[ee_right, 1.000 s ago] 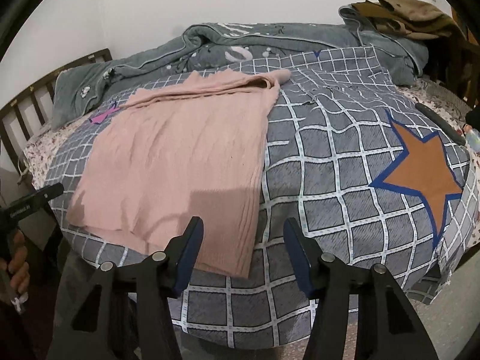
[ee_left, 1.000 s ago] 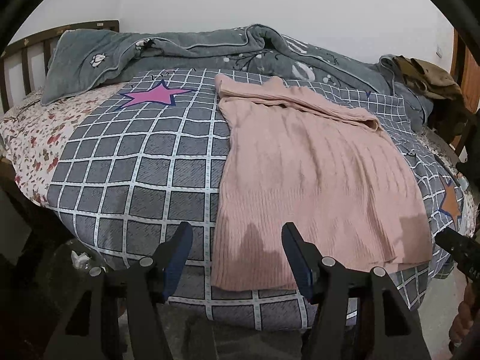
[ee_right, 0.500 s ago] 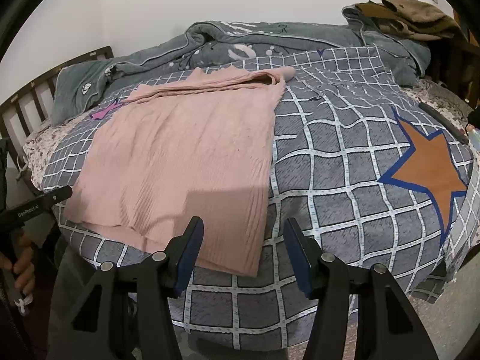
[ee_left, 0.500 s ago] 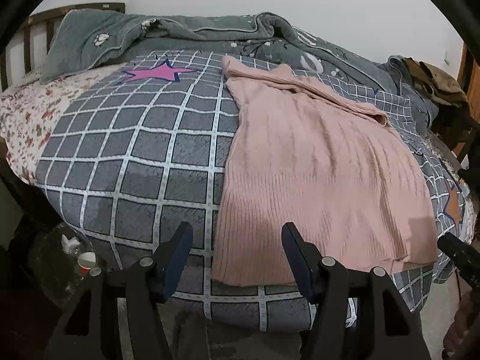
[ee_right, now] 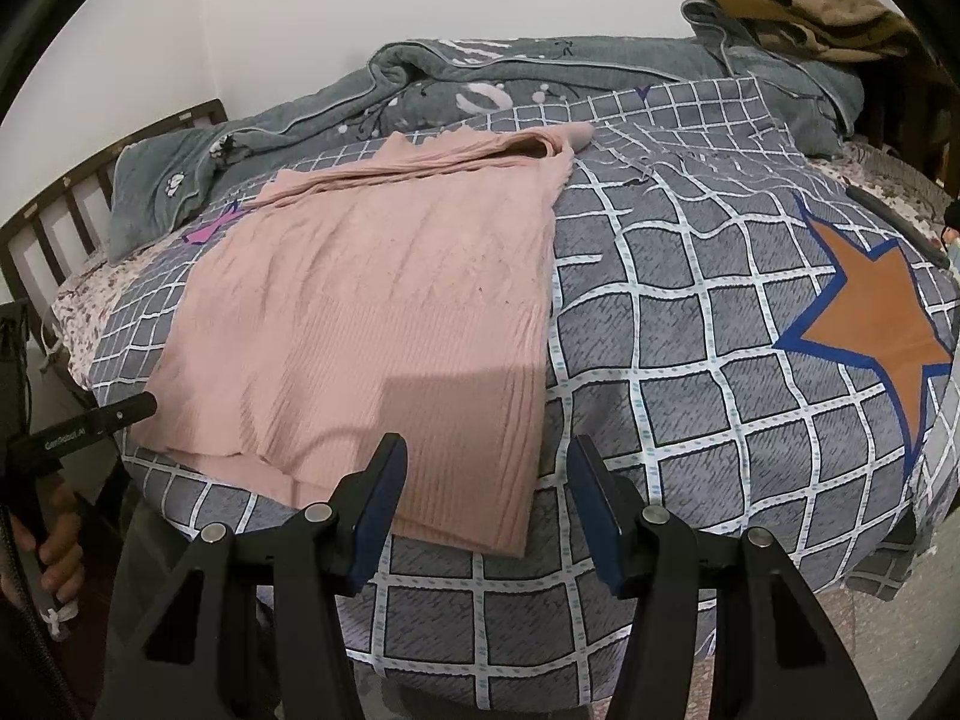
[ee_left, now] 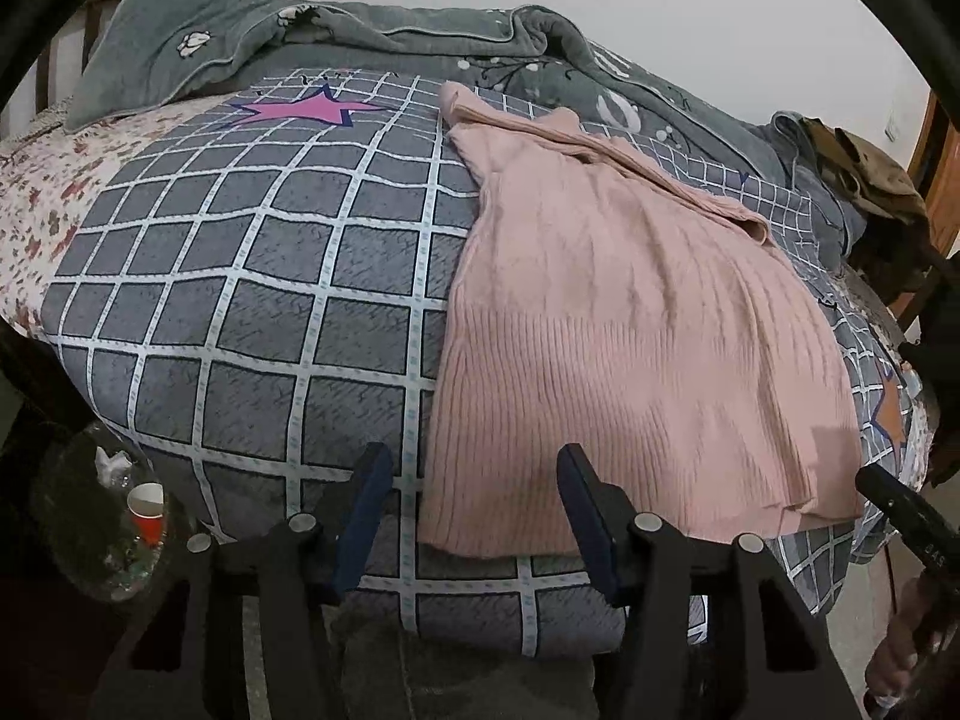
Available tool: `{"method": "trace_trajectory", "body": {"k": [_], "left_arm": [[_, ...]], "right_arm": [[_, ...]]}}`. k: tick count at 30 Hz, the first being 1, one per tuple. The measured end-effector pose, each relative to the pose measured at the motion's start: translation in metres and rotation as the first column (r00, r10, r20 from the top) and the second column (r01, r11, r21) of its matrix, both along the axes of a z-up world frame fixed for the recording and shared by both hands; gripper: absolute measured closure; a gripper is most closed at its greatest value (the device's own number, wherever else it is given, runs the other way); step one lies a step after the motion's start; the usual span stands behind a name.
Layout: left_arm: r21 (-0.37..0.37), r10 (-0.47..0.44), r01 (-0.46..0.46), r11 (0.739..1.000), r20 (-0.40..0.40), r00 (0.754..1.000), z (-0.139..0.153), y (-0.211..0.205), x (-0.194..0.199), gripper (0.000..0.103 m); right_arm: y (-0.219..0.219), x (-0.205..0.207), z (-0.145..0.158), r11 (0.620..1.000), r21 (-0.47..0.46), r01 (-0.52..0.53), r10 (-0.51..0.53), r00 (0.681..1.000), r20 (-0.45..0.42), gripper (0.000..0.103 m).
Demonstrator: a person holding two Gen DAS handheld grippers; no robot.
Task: Fold small clothes
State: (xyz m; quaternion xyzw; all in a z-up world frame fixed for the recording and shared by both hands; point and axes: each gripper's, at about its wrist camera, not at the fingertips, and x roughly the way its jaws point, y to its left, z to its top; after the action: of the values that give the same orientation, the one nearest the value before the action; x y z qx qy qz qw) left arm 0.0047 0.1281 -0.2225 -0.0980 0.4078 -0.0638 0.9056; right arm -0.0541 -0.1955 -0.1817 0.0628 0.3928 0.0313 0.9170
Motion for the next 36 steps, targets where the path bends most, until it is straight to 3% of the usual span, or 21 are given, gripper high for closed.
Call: {"method": "trace_trajectory", "body": {"k": [9,13,19,22,24,29,36], "left_arm": [[-0.012,-0.006,0.006,1.0,-0.025,1.0,-0.006,0.004,0.001,0.064],[-0.037,-0.013,0.011,0.999,-0.044,0.999,-0.009,0.005,0.004,0.076],[-0.074,-0.012,0.007,0.997,-0.061,0.998,-0.012,0.008,0.005,0.091],[-0.091,-0.014,0.009,0.996,-0.055,0.998,-0.01,0.009,0.003,0.093],[-0.09,-0.014,0.009,0.996,-0.046,0.999,-0.007,0.009,0.0,0.094],[-0.111,-0.015,0.013,0.994,-0.016,1.0,0.006,0.01,-0.008,0.094],[-0.243,-0.004,0.016,0.97,0.047,0.999,0.038,0.024,-0.016,0.094]], "right_arm": [[0.002,0.007,-0.015,1.0,-0.012,0.006,-0.006,0.999,-0.045,0.056],[0.004,0.007,-0.015,0.999,-0.039,0.008,-0.009,0.999,-0.039,0.058],[0.009,0.007,-0.017,0.998,-0.067,-0.005,0.001,0.999,-0.05,0.073],[0.005,0.008,-0.017,0.999,-0.045,-0.002,-0.001,0.999,-0.051,0.081],[0.001,0.008,-0.017,1.0,-0.017,-0.008,0.007,0.998,-0.055,0.097],[-0.005,0.002,-0.008,0.997,0.067,-0.036,0.038,0.999,-0.023,0.098],[-0.022,-0.008,0.026,0.964,0.257,-0.073,0.06,0.997,0.055,0.099]]}}
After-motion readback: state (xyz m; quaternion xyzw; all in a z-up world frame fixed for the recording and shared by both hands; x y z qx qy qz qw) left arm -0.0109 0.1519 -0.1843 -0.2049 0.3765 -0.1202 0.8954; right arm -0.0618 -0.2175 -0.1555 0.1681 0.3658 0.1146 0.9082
